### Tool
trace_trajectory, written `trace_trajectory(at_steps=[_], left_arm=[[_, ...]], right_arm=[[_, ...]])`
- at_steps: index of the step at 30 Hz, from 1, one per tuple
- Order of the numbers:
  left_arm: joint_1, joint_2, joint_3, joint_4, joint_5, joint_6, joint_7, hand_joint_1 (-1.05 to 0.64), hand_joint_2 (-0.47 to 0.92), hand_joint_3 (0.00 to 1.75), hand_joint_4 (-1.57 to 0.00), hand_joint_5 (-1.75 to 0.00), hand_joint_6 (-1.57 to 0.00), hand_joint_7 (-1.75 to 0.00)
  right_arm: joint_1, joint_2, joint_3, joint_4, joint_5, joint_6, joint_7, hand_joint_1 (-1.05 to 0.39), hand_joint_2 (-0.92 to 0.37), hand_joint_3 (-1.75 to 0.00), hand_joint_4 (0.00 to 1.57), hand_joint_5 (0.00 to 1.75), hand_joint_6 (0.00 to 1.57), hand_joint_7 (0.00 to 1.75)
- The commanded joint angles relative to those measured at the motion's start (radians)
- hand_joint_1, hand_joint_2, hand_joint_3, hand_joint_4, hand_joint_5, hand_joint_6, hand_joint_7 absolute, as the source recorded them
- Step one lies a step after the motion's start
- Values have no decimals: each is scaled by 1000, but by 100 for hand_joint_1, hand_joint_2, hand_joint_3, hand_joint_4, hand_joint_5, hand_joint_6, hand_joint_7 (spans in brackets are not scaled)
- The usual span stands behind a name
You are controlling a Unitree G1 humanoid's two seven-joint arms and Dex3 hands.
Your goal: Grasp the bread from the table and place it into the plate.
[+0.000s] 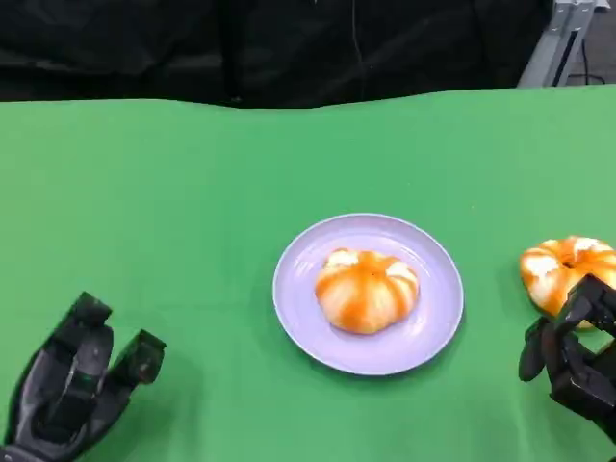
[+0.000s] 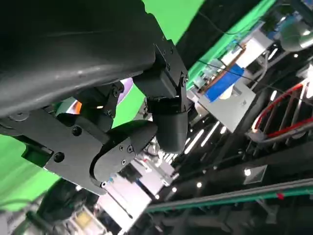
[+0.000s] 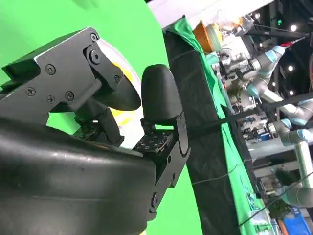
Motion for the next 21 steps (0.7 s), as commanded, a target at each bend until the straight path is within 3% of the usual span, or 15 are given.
trace_trajectory(at_steps=[1, 5, 12, 21], left_arm=[[-37, 41, 19, 67, 18, 58, -100, -17, 54, 108, -84, -175, -94, -133], [-44, 60, 24, 76, 30, 107, -133, -20, 56, 105, -85, -175, -91, -146], [-79, 71, 43, 141, 53, 117, -207, -21, 57, 99, -83, -175, -88, -146], [-73, 54, 57, 111, 91, 132, -161, -19, 58, 103, -85, -175, -90, -146]], right_arm=[[5, -11, -10, -7, 3, -3, -6, -3, -49, -132, 91, 175, 77, 162], [2, -12, -9, 0, -1, -11, -2, -3, -49, -132, 91, 175, 78, 162], [-3, -11, -9, 8, 2, -10, 0, -3, -48, -132, 91, 175, 78, 161], [0, -12, -9, 3, 2, -5, -3, -3, -48, -132, 91, 175, 78, 161]])
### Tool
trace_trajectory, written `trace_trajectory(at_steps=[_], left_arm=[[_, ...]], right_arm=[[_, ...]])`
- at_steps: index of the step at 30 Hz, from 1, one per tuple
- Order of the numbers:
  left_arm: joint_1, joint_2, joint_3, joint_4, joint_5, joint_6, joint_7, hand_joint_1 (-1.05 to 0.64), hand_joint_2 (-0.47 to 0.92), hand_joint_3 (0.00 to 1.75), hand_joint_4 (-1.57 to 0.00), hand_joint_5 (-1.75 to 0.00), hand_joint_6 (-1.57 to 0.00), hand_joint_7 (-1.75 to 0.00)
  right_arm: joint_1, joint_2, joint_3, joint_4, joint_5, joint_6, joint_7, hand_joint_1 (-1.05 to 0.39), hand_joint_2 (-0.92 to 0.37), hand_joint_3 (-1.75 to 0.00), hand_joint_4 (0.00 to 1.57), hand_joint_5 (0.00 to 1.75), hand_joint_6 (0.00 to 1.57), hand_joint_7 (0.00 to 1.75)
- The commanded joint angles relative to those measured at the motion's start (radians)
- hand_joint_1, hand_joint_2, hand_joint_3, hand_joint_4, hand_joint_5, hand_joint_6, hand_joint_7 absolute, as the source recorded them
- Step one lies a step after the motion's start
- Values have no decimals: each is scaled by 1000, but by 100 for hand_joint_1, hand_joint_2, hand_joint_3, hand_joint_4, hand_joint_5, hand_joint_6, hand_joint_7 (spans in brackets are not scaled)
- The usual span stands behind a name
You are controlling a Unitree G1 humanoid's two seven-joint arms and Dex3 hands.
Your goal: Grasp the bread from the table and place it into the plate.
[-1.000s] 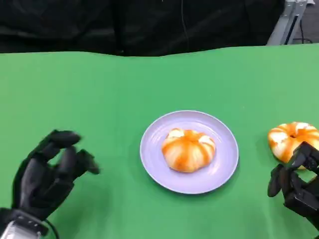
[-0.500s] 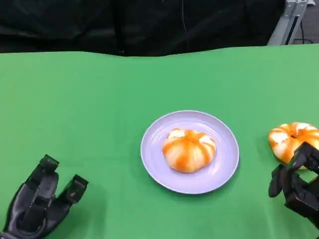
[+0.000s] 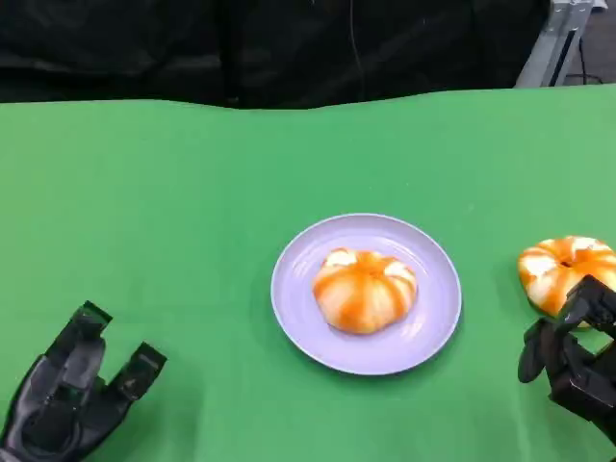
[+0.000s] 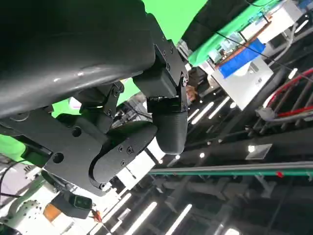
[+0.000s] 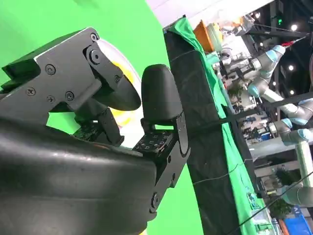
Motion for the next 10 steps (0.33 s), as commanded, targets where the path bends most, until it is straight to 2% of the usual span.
trace_trajectory(at_steps=[1, 4, 10], left_arm=[[-9, 5, 14, -14, 15, 3, 14, -19, 57, 103, -85, -175, -90, -144], [-12, 3, 14, -9, 23, -9, 5, -19, 56, 101, -84, -175, -92, -139], [-22, 6, 16, 13, 32, -17, -12, -19, 55, 101, -82, -175, -91, -141]], right_arm=[[0, -11, -10, -3, 4, -3, -5, -3, -48, -132, 91, 175, 78, 161], [2, -11, -11, -5, 6, -4, -2, -2, -47, -133, 91, 175, 78, 161], [3, -10, -8, -7, 2, -4, -6, -2, -48, -133, 91, 175, 78, 161]])
